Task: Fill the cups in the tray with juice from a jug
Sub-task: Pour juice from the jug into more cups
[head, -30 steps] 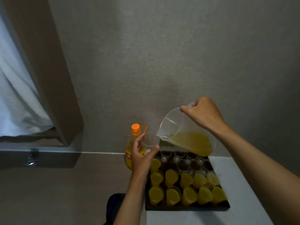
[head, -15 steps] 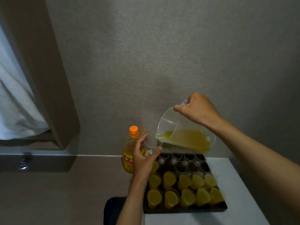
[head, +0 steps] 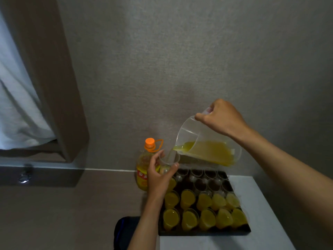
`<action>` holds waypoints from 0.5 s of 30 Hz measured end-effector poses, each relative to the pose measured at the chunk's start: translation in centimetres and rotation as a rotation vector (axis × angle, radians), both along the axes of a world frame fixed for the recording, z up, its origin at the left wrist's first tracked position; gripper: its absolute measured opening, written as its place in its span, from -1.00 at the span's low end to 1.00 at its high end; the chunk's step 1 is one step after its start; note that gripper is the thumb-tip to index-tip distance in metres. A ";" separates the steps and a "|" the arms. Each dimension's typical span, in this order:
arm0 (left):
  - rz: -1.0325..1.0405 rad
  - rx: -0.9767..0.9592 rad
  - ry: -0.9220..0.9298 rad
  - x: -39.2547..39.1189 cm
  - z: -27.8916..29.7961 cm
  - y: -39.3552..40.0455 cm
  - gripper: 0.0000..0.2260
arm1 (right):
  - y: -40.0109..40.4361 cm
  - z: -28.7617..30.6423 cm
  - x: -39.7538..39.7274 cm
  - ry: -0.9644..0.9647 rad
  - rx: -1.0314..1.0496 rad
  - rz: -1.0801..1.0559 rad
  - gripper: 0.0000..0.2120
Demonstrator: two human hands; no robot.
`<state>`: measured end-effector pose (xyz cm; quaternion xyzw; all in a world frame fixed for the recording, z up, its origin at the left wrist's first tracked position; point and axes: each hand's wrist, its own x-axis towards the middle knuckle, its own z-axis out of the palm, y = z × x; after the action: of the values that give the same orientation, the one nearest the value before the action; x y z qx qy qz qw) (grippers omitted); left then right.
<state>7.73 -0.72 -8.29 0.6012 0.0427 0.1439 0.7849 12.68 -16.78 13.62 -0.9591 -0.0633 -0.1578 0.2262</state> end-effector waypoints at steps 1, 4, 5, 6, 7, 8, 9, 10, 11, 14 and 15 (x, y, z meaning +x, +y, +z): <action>0.003 0.005 0.000 0.0 -0.1 0.1 -0.47 | 0.1 0.1 0.0 0.002 -0.002 0.000 -0.59; 0.001 0.018 0.004 0.0 -0.3 0.4 -0.47 | 0.4 0.2 0.0 0.006 -0.012 -0.006 -0.61; 0.001 0.017 0.006 0.0 -0.4 0.4 -0.47 | 0.5 0.3 0.0 0.008 -0.012 -0.007 -0.61; 0.005 0.014 0.008 0.0 -0.6 0.5 -0.47 | 0.5 0.4 -0.1 0.007 -0.015 -0.008 -0.60; 0.011 0.009 0.011 0.1 -0.7 0.5 -0.46 | 0.6 0.5 -0.1 0.002 -0.020 -0.010 -0.60; 0.018 0.006 0.015 0.1 -0.8 0.6 -0.47 | 0.7 0.5 -0.1 -0.006 -0.026 -0.015 -0.59; 0.023 0.003 0.019 0.1 -0.8 0.6 -0.47 | 0.7 0.6 -0.1 -0.017 -0.032 -0.020 -0.58; 0.023 0.002 0.023 0.1 -0.9 0.7 -0.47 | 0.8 0.7 -0.1 -0.026 -0.035 -0.022 -0.58; 0.022 0.000 0.028 0.0 -0.9 0.8 -0.47 | 0.8 0.7 0.0 -0.029 -0.033 -0.024 -0.57; 0.015 -0.002 0.039 -0.1 -1.0 1.0 -0.47 | 0.9 0.6 0.0 -0.006 -0.021 -0.016 -0.58; 0.013 -0.001 0.043 -0.2 -1.0 1.1 -0.47 | 0.9 0.6 0.1 0.001 -0.019 -0.014 -0.60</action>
<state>7.54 0.36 -9.32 0.6034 0.0636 0.1362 0.7831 12.73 -15.88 14.21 -0.9617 -0.0581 -0.1584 0.2161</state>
